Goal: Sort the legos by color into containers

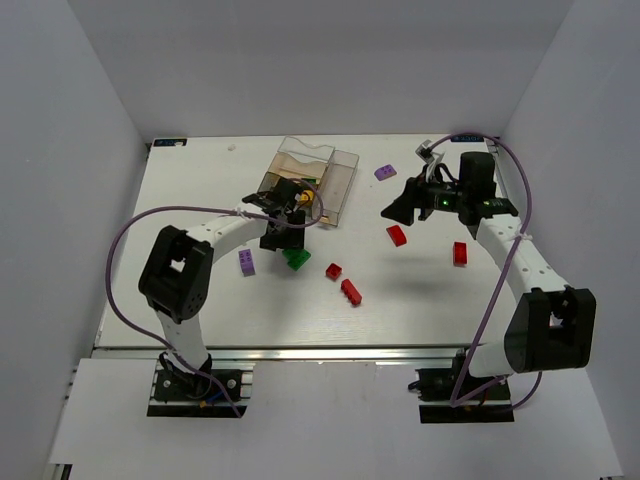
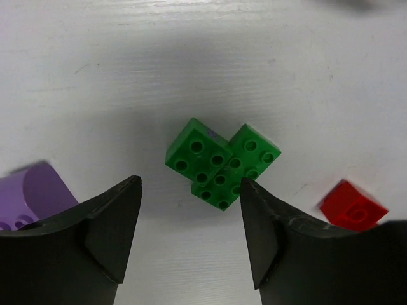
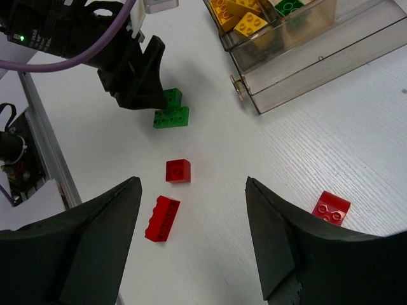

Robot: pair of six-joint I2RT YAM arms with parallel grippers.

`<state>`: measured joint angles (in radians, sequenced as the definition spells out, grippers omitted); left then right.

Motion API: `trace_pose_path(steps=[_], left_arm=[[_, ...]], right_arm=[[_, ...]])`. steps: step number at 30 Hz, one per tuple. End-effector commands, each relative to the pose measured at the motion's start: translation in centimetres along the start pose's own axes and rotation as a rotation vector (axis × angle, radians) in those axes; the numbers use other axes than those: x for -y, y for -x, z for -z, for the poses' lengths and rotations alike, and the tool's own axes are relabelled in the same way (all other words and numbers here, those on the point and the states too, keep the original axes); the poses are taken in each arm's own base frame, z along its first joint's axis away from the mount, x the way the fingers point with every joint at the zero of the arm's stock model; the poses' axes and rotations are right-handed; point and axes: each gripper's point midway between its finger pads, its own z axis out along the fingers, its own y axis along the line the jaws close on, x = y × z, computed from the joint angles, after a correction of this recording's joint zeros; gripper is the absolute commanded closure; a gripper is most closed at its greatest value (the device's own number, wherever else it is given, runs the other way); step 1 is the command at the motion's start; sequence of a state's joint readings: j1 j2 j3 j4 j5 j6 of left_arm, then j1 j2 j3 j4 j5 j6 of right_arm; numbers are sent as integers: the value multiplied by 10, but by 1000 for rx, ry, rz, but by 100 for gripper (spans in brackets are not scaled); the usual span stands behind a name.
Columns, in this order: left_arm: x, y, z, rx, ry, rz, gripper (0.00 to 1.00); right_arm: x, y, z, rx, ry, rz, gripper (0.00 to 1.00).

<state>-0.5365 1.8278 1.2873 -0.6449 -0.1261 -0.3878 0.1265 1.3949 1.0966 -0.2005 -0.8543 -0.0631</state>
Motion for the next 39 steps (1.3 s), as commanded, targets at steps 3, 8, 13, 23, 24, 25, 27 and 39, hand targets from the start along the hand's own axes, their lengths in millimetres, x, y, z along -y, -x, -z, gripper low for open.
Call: trace_pose_path(steps=[3, 8, 13, 23, 24, 25, 27, 39], left_arm=[[14, 22, 16, 52, 17, 329, 25], [31, 28, 17, 91, -17, 541, 25], [16, 10, -2, -8, 213, 749, 25], [3, 6, -19, 8, 334, 832, 24], [3, 7, -19, 11, 333, 830, 24], [4, 9, -16, 18, 321, 829, 24], [0, 13, -8, 37, 336, 827, 24], [6, -1, -24, -22, 309, 808, 26]], right_arm=[[-6, 6, 5, 28, 48, 30, 28], [-7, 5, 7, 31, 70, 19, 30], [-9, 5, 11, 37, 88, 11, 30], [-5, 7, 20, 51, 91, -3, 30], [-4, 8, 22, 55, 88, -5, 30], [-5, 8, 21, 53, 92, -7, 30], [-2, 7, 22, 54, 87, -13, 30], [1, 8, 26, 62, 85, -35, 31]])
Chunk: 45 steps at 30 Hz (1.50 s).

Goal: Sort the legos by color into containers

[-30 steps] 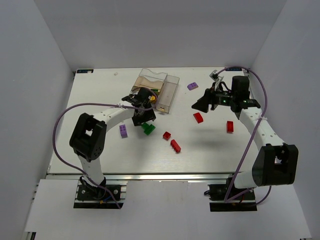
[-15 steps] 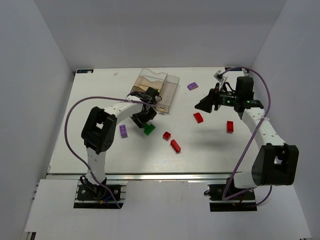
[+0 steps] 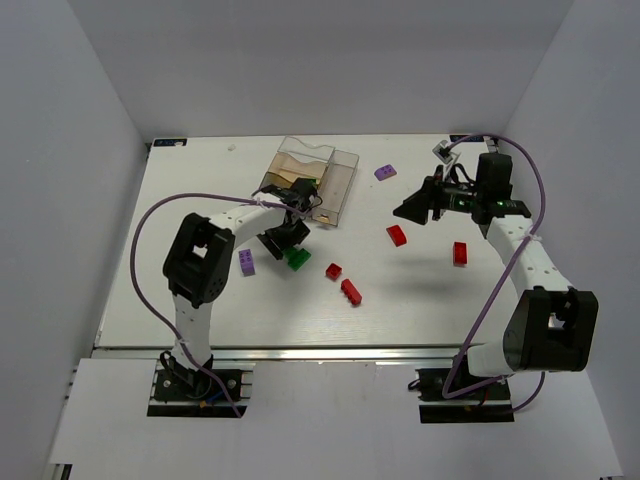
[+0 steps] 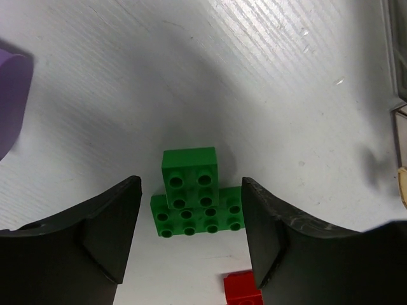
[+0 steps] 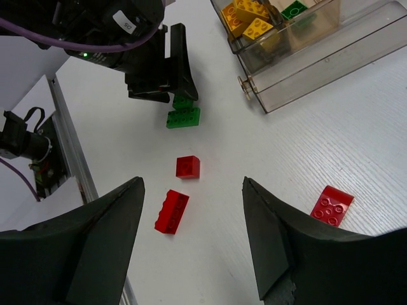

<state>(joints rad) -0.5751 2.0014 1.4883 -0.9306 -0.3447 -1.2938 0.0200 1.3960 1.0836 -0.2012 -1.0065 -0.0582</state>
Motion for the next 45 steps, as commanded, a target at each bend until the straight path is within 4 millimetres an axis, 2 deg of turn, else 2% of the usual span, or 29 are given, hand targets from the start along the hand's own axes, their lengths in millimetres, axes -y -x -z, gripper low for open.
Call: trace_pose_path(steps=[1, 5, 6, 7, 9, 12, 13, 14, 15, 16, 17, 18, 19, 20, 21, 23, 25, 27, 28, 29, 30, 31, 32, 34, 39, 45], left_arm=[[5, -7, -5, -18, -12, -5, 27], [11, -5, -4, -11, -25, 2, 34], [11, -4, -4, -8, -24, 3, 38], [11, -2, -3, -2, -24, 2, 45], [12, -1, -2, -1, -22, -1, 51], [12, 2, -2, -6, -24, -1, 68], [14, 2, 1, -10, -37, -14, 81], [15, 4, 5, -7, -44, -20, 90], [18, 7, 9, -1, -60, -31, 97], [28, 15, 20, 16, -99, -67, 100], [37, 18, 33, 31, -140, -108, 100], [61, 34, 52, 69, -220, -123, 100], [68, 44, 63, 106, -253, -224, 100], [83, 51, 74, 129, -313, -279, 100], [94, 56, 85, 149, -365, -329, 100], [122, 64, 107, 174, -522, -445, 100], [134, 77, 118, 241, -591, -522, 100], [148, 90, 118, 304, -621, -567, 100], [157, 104, 128, 334, -644, -555, 100], [164, 106, 127, 339, -643, -561, 100], [170, 108, 106, 321, -615, -572, 100], [175, 112, 107, 335, -609, -589, 100], [185, 127, 115, 375, -634, -576, 100], [200, 133, 113, 427, -664, -591, 100], [211, 150, 106, 498, -687, -590, 100], [207, 161, 78, 493, -644, -590, 100]], right_arm=[[-7, 7, 3, 19, 28, 15, 32], [-1, 10, 12, 37, 11, 11, 32], [-1, 10, 12, 38, 14, 8, 32], [-1, 11, 13, 40, 15, 9, 32], [-1, 10, 14, 41, 19, 4, 32], [-2, 12, 16, 47, 19, 8, 32], [-1, 11, 17, 47, 16, 3, 33], [-2, 12, 17, 49, 17, 4, 33], [-2, 13, 18, 51, 19, 6, 33], [-1, 13, 19, 52, 16, 6, 33], [-1, 13, 19, 53, 13, 7, 34], [0, 12, 20, 53, 12, 10, 36], [0, 12, 20, 52, 11, 8, 38], [1, 11, 19, 48, 8, 6, 41], [2, 11, 20, 48, 6, 18, 60], [4, 11, 19, 37, 4, 10, 82], [5, 11, 20, 30, -4, 20, 100], [6, 11, 20, 28, -13, 21, 100], [6, 11, 20, 29, -13, 23, 100], [6, 10, 20, 29, -19, 23, 100], [6, 12, 21, 32, -21, 30, 100], [6, 12, 21, 34, -21, 33, 100], [6, 13, 21, 34, -24, 34, 100], [6, 12, 21, 33, -24, 33, 100], [6, 12, 21, 33, -26, 36, 100], [8, 12, 22, 34, -30, 37, 100]])
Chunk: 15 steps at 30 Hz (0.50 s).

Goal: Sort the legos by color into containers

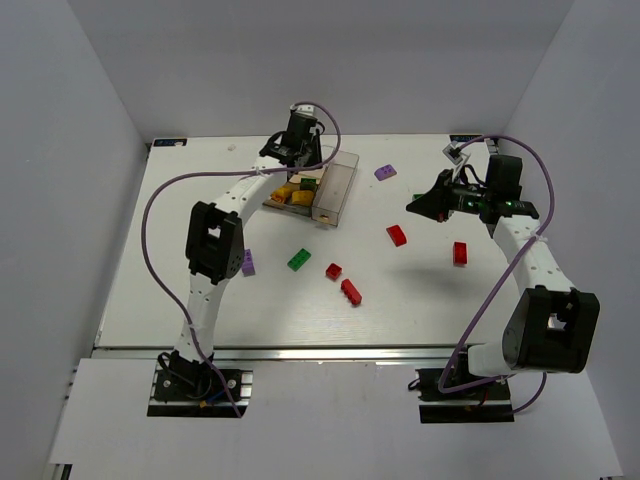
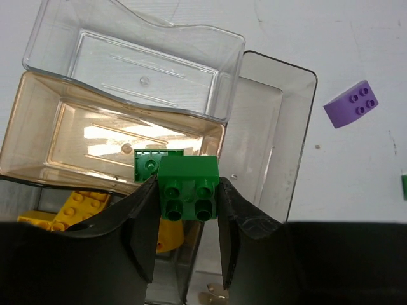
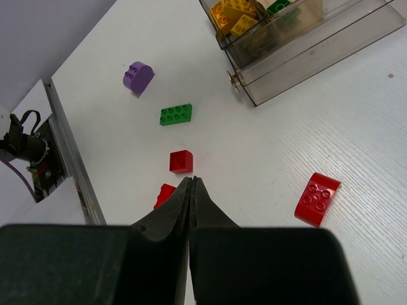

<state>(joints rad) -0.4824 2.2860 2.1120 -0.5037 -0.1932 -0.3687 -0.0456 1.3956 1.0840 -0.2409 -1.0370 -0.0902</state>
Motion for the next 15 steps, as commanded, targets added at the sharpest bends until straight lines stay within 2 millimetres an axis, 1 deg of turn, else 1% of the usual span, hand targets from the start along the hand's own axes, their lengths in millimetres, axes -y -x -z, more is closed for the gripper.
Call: trace_pose_path(steps=[1, 2, 3, 4, 5, 6, 7, 8, 10, 11, 13, 15], left_arm=[[-1, 26, 2, 69, -19, -10, 100], [-1, 23, 0, 64, -21, -11, 99], [-8, 22, -4, 61, -10, -10, 97], [-9, 20, -6, 58, -7, -10, 95], [-10, 14, -11, 47, -3, -11, 87], [-10, 13, -12, 46, -1, -8, 78], [-15, 14, -14, 45, 2, -3, 70], [-14, 12, -15, 38, -3, -3, 58], [-13, 11, -15, 33, -12, -3, 48], [-13, 9, -15, 30, -14, -4, 41], [-13, 8, -13, 24, -15, -6, 36], [-12, 10, -11, 31, -19, -8, 31]], right_arm=[[-3, 13, 5, 22, -4, 54, 100], [-4, 13, 6, 22, -6, 55, 100], [-2, 13, 6, 22, -8, 49, 100], [-2, 12, 6, 21, -10, 49, 100], [-1, 13, 7, 22, -13, 48, 99], [-1, 13, 6, 23, -11, 50, 96], [0, 12, 6, 20, -14, 49, 93], [2, 12, 7, 22, -21, 46, 84], [5, 12, 7, 20, -32, 52, 74], [8, 11, 7, 16, -42, 48, 64], [14, 9, 7, 8, -69, 52, 56], [21, 8, 7, -1, -102, 56, 51]])
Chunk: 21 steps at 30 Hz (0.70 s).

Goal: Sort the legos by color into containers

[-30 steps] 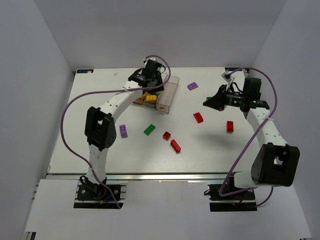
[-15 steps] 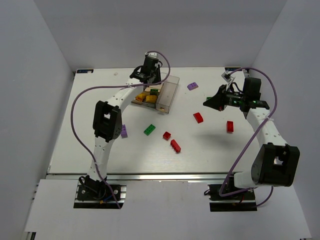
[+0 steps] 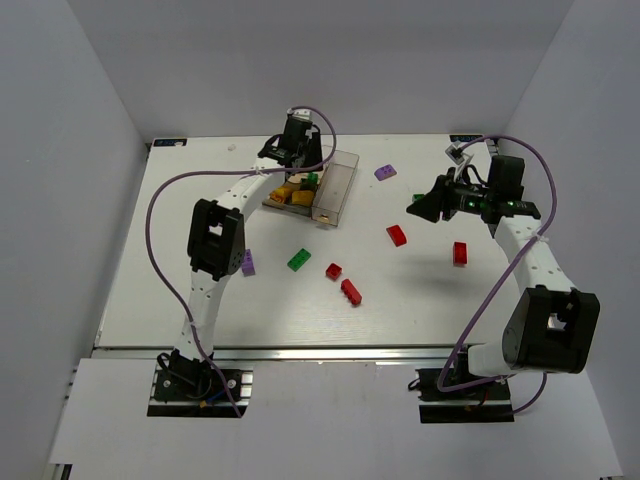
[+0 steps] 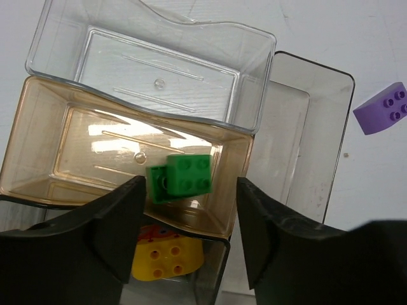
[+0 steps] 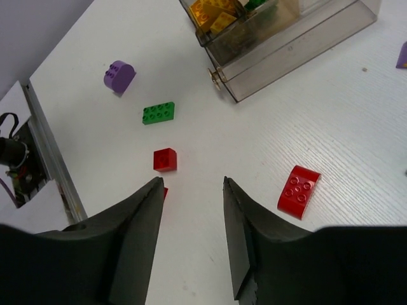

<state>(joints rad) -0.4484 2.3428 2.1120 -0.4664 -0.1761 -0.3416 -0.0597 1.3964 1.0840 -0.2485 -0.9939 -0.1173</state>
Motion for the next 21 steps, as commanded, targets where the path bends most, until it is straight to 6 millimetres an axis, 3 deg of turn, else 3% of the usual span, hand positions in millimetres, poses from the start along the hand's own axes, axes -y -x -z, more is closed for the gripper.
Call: trace_pose_path(steps=[1, 5, 8, 9, 10, 11, 12, 13, 14, 15, 16, 17, 18, 19, 20, 21], left_arm=[[8, 22, 16, 50, -38, -1, 30], [5, 30, 20, 61, -45, 1, 26], [3, 35, 32, 57, -60, 12, 31], [7, 32, 38, 41, -87, 11, 42], [11, 44, 58, 64, -114, 16, 83], [3, 28, 61, 21, -110, 32, 98], [3, 22, 70, 5, -126, 37, 100], [4, 36, 98, 35, -163, 50, 100], [3, 36, 109, 47, -170, 70, 100], [-2, 0, 112, -21, -184, 68, 100], [-7, -6, 123, -27, -202, 74, 100], [-5, 9, 153, 38, -232, 74, 88], [-15, -18, 156, 0, -215, 70, 76], [-18, -24, 166, 3, -218, 65, 65], [-23, -10, 190, 71, -229, 62, 46], [-26, -13, 199, 84, -228, 49, 42]], right_arm=[[12, 8, 3, 0, -58, 40, 49], [23, 7, 2, -11, -114, 43, 43], [56, 9, 5, -15, -307, 31, 41], [83, 14, 11, -18, -458, 42, 40], [97, 14, 12, -28, -534, 39, 35], [108, 16, 14, -40, -587, 49, 34], [127, 8, 12, -74, -643, 27, 34], [139, 14, 15, -89, -716, 28, 32], [148, 10, 14, -105, -748, -4, 32], [165, -3, 12, -150, -785, -43, 30], [155, 1, -7, -183, -753, -29, 11], [164, -10, -15, -207, -766, -57, 11], [170, -11, -19, -224, -804, -49, 11], [174, -5, -22, -221, -818, -39, 11], [179, -15, -34, -254, -815, -41, 11], [184, -15, -36, -262, -834, -39, 11]])
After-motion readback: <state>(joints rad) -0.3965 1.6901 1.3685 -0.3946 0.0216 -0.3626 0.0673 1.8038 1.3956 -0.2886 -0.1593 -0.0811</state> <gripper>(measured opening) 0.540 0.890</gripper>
